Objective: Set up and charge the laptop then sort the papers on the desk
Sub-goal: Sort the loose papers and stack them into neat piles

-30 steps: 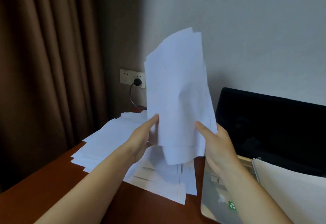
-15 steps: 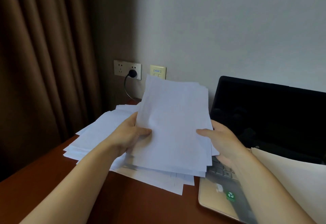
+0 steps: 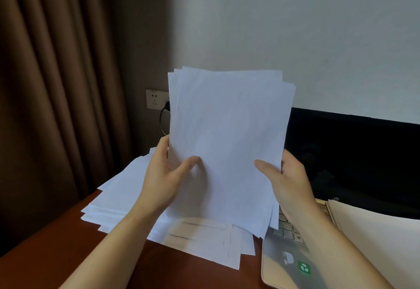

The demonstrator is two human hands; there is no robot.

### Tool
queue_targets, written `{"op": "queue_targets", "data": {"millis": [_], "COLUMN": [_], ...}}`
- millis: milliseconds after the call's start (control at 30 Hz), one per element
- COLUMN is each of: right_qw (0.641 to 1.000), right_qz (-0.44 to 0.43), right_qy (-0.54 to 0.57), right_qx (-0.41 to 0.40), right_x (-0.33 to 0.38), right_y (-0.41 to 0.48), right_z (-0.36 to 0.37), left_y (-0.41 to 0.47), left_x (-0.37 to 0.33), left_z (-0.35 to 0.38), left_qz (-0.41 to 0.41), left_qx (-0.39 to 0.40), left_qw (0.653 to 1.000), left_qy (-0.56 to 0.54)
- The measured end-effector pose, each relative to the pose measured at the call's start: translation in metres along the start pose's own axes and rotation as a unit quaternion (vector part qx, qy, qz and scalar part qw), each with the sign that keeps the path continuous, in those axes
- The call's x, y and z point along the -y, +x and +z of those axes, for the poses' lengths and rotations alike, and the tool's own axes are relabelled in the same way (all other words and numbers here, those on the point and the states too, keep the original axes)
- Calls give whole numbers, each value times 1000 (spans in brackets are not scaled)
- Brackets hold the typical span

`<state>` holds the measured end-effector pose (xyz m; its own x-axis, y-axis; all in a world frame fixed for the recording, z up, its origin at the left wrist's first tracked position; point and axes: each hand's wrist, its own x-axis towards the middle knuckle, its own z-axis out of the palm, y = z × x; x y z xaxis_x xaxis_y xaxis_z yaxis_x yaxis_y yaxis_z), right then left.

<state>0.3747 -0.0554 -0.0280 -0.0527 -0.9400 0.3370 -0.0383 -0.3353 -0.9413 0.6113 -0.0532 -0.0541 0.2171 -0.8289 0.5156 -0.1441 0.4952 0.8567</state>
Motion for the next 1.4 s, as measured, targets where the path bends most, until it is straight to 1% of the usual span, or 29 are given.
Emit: {"op": "queue_targets", "data": {"millis": [267, 367, 500, 600, 733, 800, 933, 1033, 1167, 1300, 1400], "right_qw": [997, 996, 990, 991, 987, 986, 990, 989, 989, 992, 994], "right_qz": [-77, -91, -132, -116, -136, -143, -124, -133, -135, -98, -70], "right_qy": [-11, -14, -37, -60, -50, -42, -42, -47, -51, -83, -85], "right_qx": [-4, 9, -18, -6, -62, -70, -57, -43, -39, -10, -14], "right_x": [8, 14, 17, 13, 12, 14, 11, 10, 9, 3, -4], "right_y": [-5, -8, -8, -9, -11, -11, -11, -14, -16, -15, -14], "right_z": [13, 16, 21, 25, 25, 25, 26, 28, 32, 33, 31], "left_y": [-3, -3, -4, -3, -2, -1, 0, 0, -1, -1, 1], "left_x": [-18, -21, -21, -18, -15, -13, -10, -12, -17, -14, -12], "left_z": [-1, -1, 0, 0, -2, -3, -4, -5, -5, -7, -11], "left_qz": [73, 97, 104, 94, 59, 50, 34, 19, 22, 22, -17], "left_qx": [-47, -44, -40, -40, -59, -69, -68, -52, -44, -52, -56], "left_qw": [996, 994, 994, 994, 996, 995, 995, 997, 997, 996, 996], "left_qy": [-34, -27, -6, 31, 39, 45, 62, 57, 53, 64, 60]}}
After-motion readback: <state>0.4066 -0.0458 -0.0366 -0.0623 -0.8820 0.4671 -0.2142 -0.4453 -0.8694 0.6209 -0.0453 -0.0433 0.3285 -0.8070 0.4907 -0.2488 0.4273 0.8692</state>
